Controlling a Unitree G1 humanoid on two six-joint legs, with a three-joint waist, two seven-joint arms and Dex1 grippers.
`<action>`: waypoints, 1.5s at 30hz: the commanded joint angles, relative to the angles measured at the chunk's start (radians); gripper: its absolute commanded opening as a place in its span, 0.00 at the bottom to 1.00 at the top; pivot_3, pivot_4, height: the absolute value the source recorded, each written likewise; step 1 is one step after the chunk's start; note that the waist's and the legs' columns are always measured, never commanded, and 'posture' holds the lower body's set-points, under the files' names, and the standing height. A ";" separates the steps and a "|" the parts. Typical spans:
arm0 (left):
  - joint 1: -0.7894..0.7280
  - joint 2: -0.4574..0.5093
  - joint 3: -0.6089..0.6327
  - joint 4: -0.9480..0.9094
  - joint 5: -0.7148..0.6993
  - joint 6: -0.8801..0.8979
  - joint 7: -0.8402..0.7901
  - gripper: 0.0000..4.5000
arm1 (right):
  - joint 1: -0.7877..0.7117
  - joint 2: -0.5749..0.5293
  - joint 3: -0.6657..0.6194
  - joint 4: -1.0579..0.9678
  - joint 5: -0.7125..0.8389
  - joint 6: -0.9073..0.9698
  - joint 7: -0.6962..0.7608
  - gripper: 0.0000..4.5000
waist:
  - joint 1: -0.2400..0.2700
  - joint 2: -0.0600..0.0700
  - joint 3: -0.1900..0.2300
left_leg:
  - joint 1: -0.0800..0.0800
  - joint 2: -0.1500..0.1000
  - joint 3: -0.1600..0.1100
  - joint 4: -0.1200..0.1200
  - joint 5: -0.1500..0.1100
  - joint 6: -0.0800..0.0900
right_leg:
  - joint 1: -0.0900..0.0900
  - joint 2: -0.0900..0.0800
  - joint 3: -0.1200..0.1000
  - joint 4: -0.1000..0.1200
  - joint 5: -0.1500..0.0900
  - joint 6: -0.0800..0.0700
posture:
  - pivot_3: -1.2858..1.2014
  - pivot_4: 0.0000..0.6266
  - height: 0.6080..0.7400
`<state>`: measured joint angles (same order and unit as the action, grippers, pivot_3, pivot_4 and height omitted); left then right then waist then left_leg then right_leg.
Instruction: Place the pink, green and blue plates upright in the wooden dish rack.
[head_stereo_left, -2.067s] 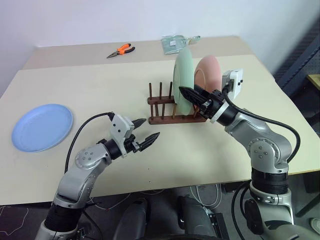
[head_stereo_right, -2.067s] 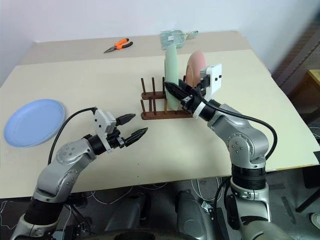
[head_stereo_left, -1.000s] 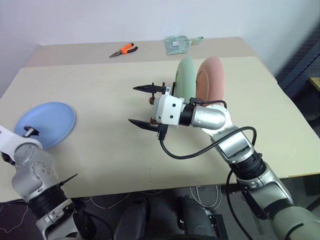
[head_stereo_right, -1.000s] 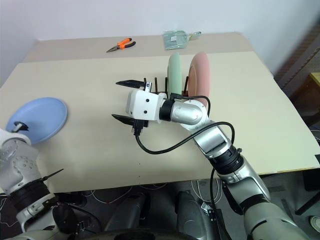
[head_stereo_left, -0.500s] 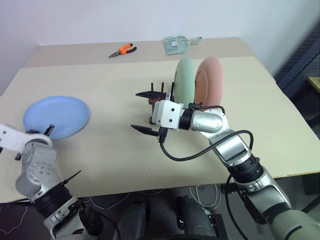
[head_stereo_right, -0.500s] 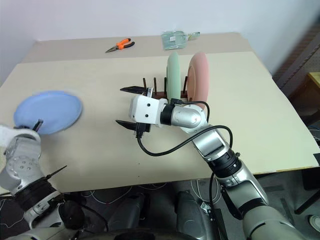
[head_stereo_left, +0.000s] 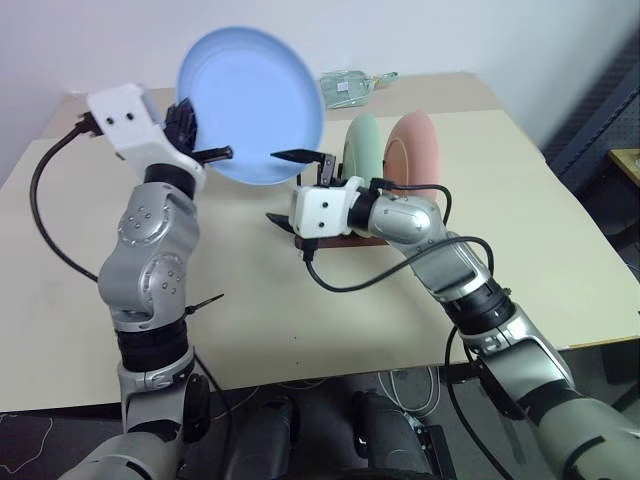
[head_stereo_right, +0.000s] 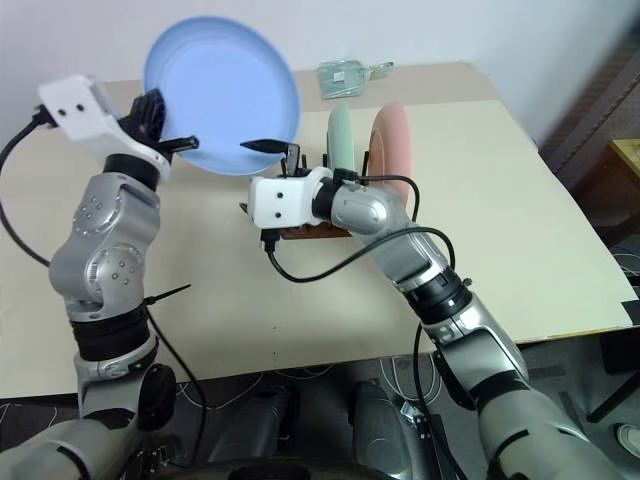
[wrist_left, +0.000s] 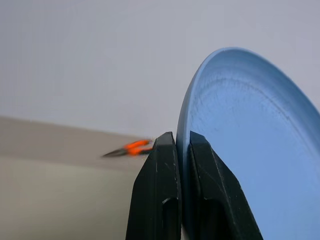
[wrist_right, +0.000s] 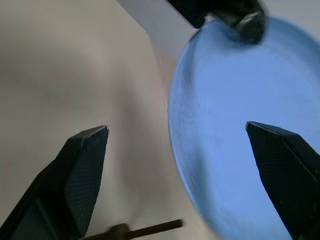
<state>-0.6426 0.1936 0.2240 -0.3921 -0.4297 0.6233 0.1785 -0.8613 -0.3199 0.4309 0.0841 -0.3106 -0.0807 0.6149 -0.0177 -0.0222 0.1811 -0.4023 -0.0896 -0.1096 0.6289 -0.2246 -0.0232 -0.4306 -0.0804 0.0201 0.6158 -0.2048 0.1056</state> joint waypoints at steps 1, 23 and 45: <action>-0.025 -0.014 -0.002 -0.064 -0.012 0.013 0.005 0.00 | -0.057 0.019 0.001 0.058 -0.062 -0.031 -0.055 0.72 | 0.001 0.000 0.000 | 0.000 0.000 0.000 0.000 0.001 -0.001 | 0.000 0.000 0.000 0.000 0.000 0.000 | 0.52 0.24 0.99; 0.033 0.167 0.212 0.012 0.133 -0.173 0.003 0.66 | -0.033 0.078 -0.091 0.005 -0.002 -0.035 -0.080 0.00 | -0.003 0.000 0.000 | 0.000 0.001 0.000 -0.001 0.001 -0.002 | -0.001 0.002 0.000 0.001 0.000 0.000 | 0.52 0.24 0.99; 0.639 0.162 -0.186 0.021 0.236 -0.420 -0.477 0.66 | 0.237 0.343 -0.460 -0.484 1.101 0.792 -0.306 0.00 | 0.001 0.005 0.001 | -0.001 0.002 -0.001 -0.003 -0.002 0.004 | -0.005 0.000 0.002 0.001 0.001 -0.003 | 0.52 0.24 0.99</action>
<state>-0.0023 0.3603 0.0394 -0.3251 -0.1845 0.2266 -0.2847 -0.6240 0.0084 -0.0335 -0.3432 0.7679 0.7145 0.3286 -0.0166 -0.0177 0.1825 -0.4038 -0.0876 -0.1101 0.6255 -0.2270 -0.0190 -0.4354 -0.0803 0.0218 0.6164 -0.2038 0.1025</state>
